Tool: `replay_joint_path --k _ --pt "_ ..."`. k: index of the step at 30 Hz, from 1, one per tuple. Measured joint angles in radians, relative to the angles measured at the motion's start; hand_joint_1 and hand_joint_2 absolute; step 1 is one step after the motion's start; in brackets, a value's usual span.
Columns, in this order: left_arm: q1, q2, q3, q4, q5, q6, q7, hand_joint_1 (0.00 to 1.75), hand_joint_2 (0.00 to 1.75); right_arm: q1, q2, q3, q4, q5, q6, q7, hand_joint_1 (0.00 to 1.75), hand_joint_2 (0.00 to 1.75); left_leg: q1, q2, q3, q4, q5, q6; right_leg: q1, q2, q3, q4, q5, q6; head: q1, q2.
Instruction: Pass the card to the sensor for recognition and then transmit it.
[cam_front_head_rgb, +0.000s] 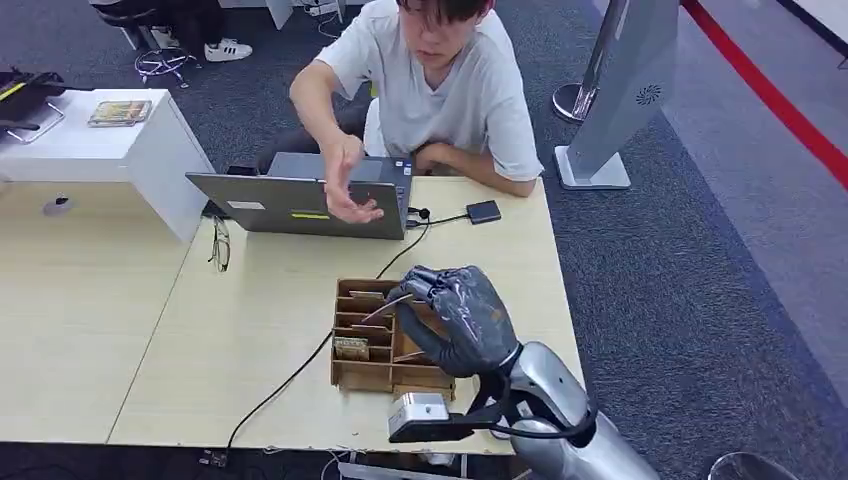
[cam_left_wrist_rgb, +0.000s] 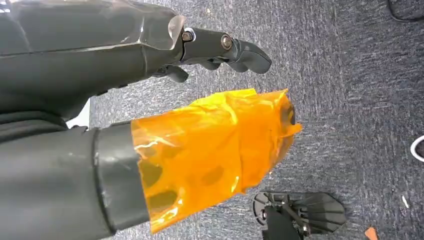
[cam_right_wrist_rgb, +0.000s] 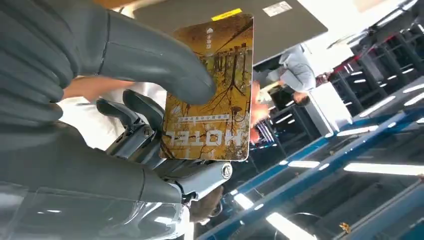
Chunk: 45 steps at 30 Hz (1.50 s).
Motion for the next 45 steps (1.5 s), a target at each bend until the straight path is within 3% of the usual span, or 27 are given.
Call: replay_joint_path --k 12,21,38,41,42,43,44,45 --pt "-0.001 -0.001 0.006 0.0 -0.013 -0.006 0.003 0.0 0.0 -0.034 0.03 0.018 0.019 0.017 0.008 0.026 1.75 1.75 0.0 0.0 0.0 0.0 0.0 0.0 0.0 0.0 0.0 0.0 0.0 0.0 0.0 0.0" --pt "-0.012 -0.002 0.006 -0.006 -0.037 -0.024 0.035 0.0 0.0 -0.082 0.078 0.025 0.074 0.054 0.017 0.108 1.75 1.75 0.0 0.0 0.0 0.0 0.0 0.0 0.0 0.0 0.0 0.0 0.0 0.0 0.0 0.0" --pt "-0.018 -0.008 0.006 -0.01 -0.053 -0.029 0.042 0.0 0.0 -0.104 0.116 0.027 0.137 0.055 0.016 0.138 1.75 1.75 0.0 0.0 0.0 0.0 0.0 0.0 0.0 0.0 0.0 0.0 0.0 0.0 0.0 0.0" --pt "-0.022 -0.009 0.006 -0.01 -0.059 -0.031 0.045 0.0 0.0 -0.109 0.127 0.026 0.151 0.055 0.016 0.147 1.54 1.75 0.0 0.0 0.0 0.0 0.0 0.0 0.0 0.0 0.0 0.0 0.0 0.0 0.0 0.0" --pt "-0.023 -0.01 0.006 -0.01 -0.062 -0.031 0.045 0.0 0.0 -0.111 0.13 0.026 0.156 0.054 0.019 0.151 1.29 1.75 0.0 0.0 0.0 0.0 0.0 0.0 0.0 0.0 0.0 0.0 0.0 0.0 0.0 0.0" --pt "-0.024 -0.01 0.006 -0.01 -0.064 -0.031 0.045 0.0 0.0 -0.113 0.133 0.026 0.16 0.053 0.024 0.156 0.4 1.75 0.0 0.0 0.0 0.0 0.0 0.0 0.0 0.0 0.0 0.0 0.0 0.0 0.0 0.0" --pt "-0.024 -0.011 0.006 -0.01 -0.066 -0.03 0.045 0.0 0.0 -0.114 0.135 0.026 0.164 0.052 0.029 0.159 0.0 1.75 0.0 0.0 0.0 0.0 0.0 0.0 0.0 0.0 0.0 0.0 0.0 0.0 0.0 0.0" --pt "-0.025 -0.012 0.006 -0.01 -0.068 -0.03 0.045 0.0 0.0 -0.116 0.136 0.026 0.168 0.051 0.034 0.16 0.0 0.0 0.0 0.0 0.0 0.0 0.0 0.0 0.0 0.0 0.0 0.0 0.0 0.0 0.0 0.0"
